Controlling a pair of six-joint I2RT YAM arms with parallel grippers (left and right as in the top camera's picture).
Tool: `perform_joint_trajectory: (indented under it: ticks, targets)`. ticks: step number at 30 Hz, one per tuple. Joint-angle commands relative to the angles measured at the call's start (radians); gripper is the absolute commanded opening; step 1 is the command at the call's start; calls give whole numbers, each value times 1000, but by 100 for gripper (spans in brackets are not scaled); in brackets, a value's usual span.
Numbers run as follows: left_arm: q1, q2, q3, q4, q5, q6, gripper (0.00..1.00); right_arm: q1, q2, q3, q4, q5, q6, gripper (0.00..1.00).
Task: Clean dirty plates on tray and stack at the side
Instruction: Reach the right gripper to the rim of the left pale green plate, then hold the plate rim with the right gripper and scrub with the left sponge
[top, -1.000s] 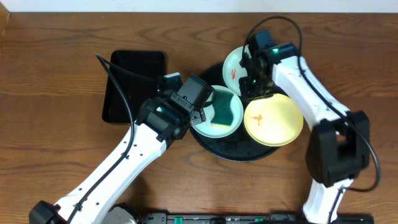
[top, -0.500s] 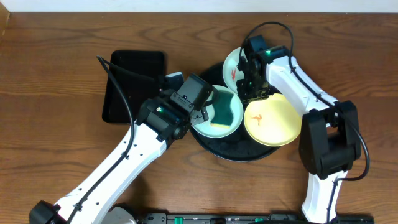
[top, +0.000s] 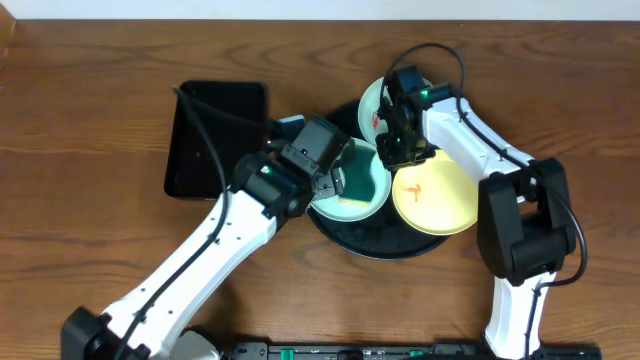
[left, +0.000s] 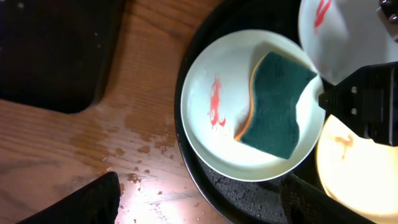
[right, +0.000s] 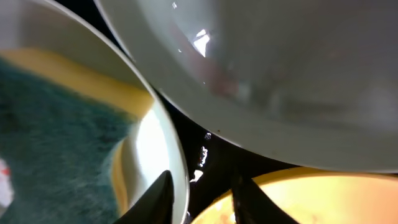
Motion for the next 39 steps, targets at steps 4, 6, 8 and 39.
perform_joint_trajectory:
  ticks: [4,6,8,39]
  targets:
    - [3,71,2,37,33,16,82,20,15,-43,33,-8,-8,26]
    - [3,80,2,53,42,26,82,24,15,-51,42,-8,-8,26]
    - [3,88,2,69,53,29,83,26,15,-56,47,-8,-8,24]
    - [9,340,2,441,219,126,68,25,15,-75,42,-34,-15,2]
